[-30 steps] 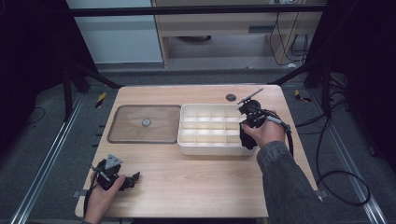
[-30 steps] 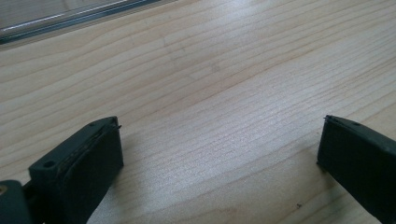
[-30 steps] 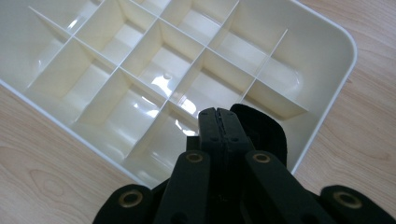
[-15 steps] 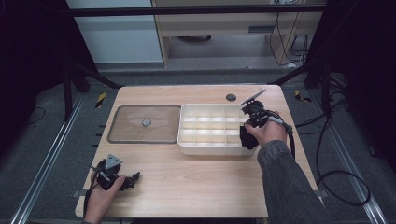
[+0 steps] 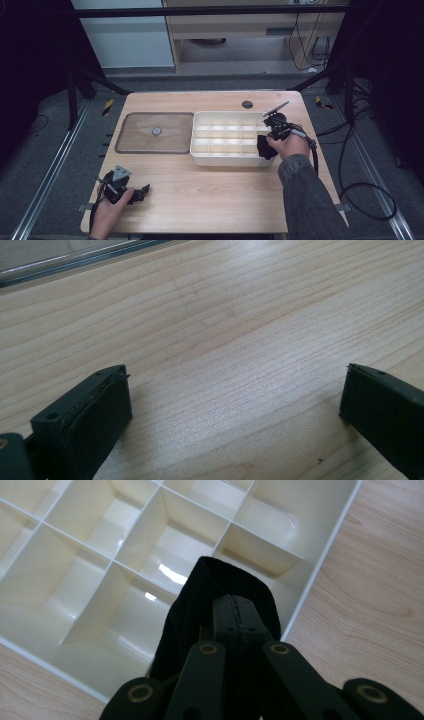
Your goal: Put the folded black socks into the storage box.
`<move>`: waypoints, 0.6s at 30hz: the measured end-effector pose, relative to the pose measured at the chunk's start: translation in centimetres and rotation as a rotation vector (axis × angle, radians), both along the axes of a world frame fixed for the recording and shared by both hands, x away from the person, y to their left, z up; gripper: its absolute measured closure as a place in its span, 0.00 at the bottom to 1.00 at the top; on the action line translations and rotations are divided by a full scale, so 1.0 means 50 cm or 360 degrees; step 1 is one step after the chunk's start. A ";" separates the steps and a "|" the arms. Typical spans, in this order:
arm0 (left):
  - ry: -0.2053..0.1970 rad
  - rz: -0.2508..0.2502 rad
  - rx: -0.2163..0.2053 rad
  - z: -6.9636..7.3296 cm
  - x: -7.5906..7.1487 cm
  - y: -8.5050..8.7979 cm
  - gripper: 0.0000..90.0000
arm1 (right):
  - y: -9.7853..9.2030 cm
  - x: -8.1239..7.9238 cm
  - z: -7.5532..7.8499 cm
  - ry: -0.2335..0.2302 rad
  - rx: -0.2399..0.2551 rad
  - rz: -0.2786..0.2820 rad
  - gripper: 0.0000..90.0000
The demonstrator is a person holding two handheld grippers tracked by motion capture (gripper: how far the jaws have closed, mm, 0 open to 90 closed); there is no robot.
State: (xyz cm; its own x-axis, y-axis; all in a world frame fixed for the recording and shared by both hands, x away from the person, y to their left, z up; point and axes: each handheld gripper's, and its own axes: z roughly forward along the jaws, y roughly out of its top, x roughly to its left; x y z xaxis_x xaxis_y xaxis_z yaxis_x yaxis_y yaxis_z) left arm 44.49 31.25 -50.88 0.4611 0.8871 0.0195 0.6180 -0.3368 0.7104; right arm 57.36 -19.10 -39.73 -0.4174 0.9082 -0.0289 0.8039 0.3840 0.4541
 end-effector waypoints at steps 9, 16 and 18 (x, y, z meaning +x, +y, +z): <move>0.0001 -0.0002 0.0002 0.000 0.000 0.000 0.00 | -0.008 -0.010 -0.018 -0.0003 0.0026 0.0016 1.00; -0.0001 -0.0003 0.0002 0.000 0.000 0.000 0.00 | -0.008 -0.022 -0.034 0.0026 0.0032 0.0039 1.00; 0.0000 -0.0003 0.0001 0.000 0.000 0.000 0.00 | -0.008 -0.026 -0.045 0.0047 0.0028 0.0066 1.00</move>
State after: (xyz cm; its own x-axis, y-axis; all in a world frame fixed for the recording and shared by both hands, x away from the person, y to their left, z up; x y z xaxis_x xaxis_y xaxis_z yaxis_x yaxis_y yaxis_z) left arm 44.49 31.25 -50.88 0.4626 0.8863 0.0202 0.6174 -0.3384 0.7101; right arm 56.04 -19.50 -41.96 -0.4552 0.8904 -0.0001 0.8007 0.4094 0.4374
